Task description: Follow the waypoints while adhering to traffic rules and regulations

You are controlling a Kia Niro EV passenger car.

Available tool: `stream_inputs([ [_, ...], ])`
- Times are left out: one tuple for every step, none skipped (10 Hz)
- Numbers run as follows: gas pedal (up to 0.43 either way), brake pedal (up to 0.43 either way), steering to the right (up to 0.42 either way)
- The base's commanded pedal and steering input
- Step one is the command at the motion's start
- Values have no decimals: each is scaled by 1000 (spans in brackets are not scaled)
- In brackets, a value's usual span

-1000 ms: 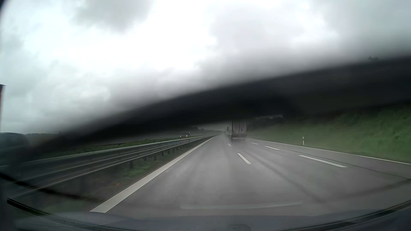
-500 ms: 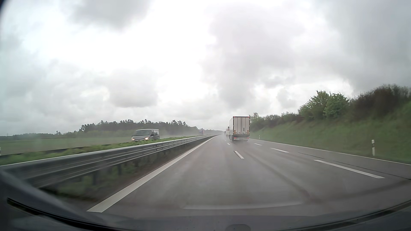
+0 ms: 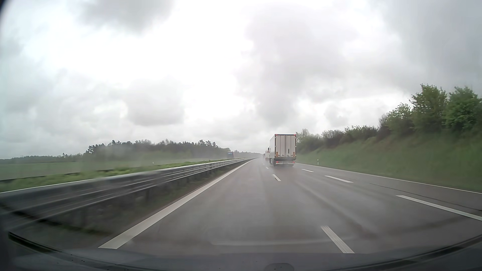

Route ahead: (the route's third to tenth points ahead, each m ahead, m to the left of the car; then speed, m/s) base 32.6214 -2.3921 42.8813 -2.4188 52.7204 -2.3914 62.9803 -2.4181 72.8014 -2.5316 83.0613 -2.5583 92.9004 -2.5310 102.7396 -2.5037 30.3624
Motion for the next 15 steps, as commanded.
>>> stream_inputs([
  [287, 0, 0],
  [287, 0, 0],
  [287, 0, 0],
  [287, 0, 0],
  [287, 0, 0],
  [287, 0, 0],
  [287, 0, 0],
  [287, 0, 0],
  [287, 0, 0],
  [287, 0, 0],
  [287, 0, 0],
  [287, 0, 0],
  [287, 0, 0],
  [287, 0, 0],
  [287, 0, 0],
])
